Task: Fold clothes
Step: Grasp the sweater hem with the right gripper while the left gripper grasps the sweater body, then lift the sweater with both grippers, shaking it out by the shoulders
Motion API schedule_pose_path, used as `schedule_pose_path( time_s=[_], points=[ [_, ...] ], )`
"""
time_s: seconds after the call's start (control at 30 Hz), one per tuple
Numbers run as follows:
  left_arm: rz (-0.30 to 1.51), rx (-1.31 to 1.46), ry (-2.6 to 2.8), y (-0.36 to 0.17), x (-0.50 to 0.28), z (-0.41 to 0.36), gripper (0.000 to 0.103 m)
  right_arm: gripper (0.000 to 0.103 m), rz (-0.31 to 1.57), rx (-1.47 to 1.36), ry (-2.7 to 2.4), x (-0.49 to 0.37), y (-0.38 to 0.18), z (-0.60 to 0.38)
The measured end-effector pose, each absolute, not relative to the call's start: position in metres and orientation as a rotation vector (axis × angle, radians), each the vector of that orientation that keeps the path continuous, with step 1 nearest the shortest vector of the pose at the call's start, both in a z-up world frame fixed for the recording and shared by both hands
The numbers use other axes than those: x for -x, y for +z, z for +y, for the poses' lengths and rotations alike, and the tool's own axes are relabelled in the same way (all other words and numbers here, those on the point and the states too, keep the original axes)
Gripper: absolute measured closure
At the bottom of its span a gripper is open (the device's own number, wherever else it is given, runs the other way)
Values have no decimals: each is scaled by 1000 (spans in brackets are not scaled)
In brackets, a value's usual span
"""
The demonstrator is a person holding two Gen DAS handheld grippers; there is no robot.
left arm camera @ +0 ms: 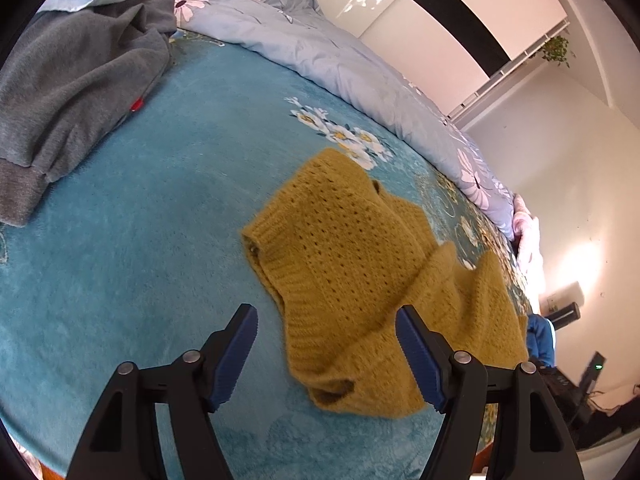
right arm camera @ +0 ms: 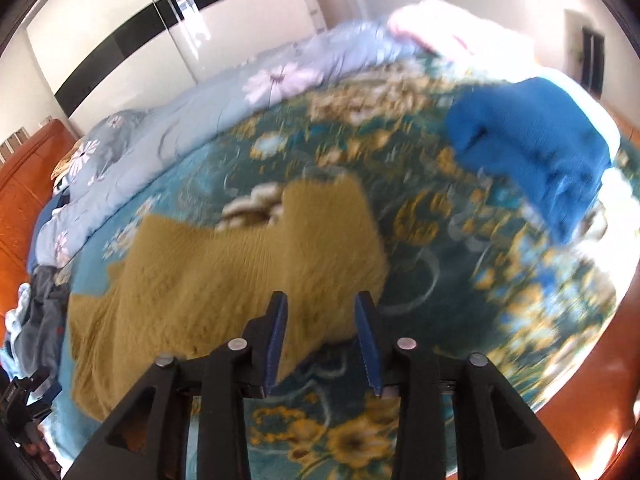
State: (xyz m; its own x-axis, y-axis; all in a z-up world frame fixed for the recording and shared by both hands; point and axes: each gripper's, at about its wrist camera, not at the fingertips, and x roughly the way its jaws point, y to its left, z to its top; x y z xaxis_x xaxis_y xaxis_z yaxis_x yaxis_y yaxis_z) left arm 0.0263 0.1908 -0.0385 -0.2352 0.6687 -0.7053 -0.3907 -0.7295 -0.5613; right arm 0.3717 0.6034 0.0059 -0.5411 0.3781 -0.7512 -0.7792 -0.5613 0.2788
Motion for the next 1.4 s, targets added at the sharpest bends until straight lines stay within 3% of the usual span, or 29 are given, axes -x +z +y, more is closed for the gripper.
schedule_pose_path(
  time_s=[0.03, 0.27, 0.6, 0.9, 1.17, 1.27, 1.33, 1.4],
  points=[
    [-357, 1349, 2011, -43, -23, 192, 28, 55, 787, 829, 2141, -368, 12, 605],
    [-334, 1384, 2008, -64, -1, 213, 28, 55, 666, 1006, 2427, -250, 36, 588],
    [-165, 1339, 2013, -74, 21, 235, 24, 54, 483, 1490, 2547, -63, -10, 559],
    [-220, 1337, 1978, -83, 44, 232, 21, 54, 438, 1698, 2510, -4, -49, 573],
    [-299, 1341, 1910, -88, 57, 234, 15, 51, 519, 1744, 2536, 1, -54, 581],
    [-348, 1343, 1880, -89, 59, 229, 15, 57, 591, 1747, 2565, -3, -53, 580],
    [-382, 1344, 1869, -90, 61, 226, 15, 80, 610, 1747, 2578, -5, -52, 577],
    [-411, 1346, 1875, -90, 61, 224, 17, 95, 578, 1749, 2586, -7, -52, 571]
  ],
)
